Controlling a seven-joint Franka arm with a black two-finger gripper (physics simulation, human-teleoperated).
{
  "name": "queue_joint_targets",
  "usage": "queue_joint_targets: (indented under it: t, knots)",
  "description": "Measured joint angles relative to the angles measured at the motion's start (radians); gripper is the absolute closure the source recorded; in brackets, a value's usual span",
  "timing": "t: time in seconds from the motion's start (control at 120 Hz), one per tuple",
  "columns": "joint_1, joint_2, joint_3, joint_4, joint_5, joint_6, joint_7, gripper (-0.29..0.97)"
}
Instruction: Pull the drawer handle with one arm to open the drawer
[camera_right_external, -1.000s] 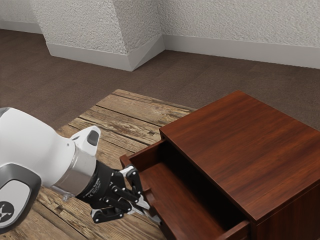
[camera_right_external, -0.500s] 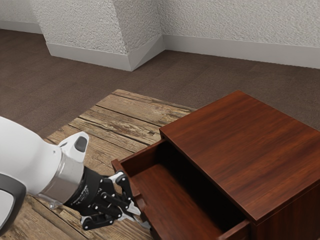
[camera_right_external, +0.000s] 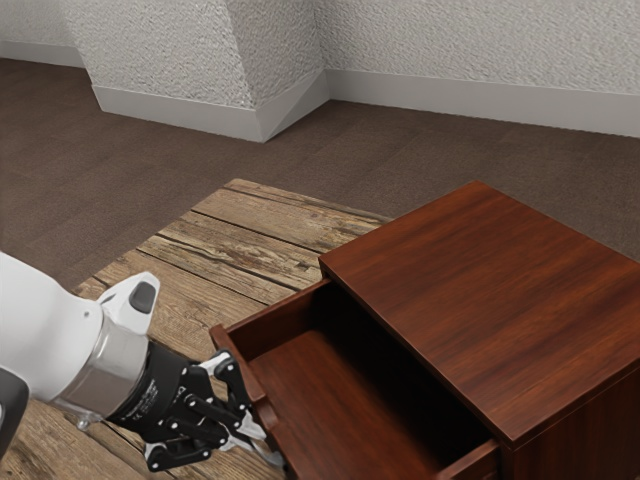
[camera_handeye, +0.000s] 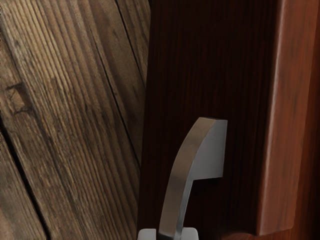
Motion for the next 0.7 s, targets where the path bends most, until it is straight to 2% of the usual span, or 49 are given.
queue_joint_targets:
  t: [0.7]
  knots:
    - [0.0,-0.035,0.002,-0.018,0.001,-0.024,-0.011,0.79]
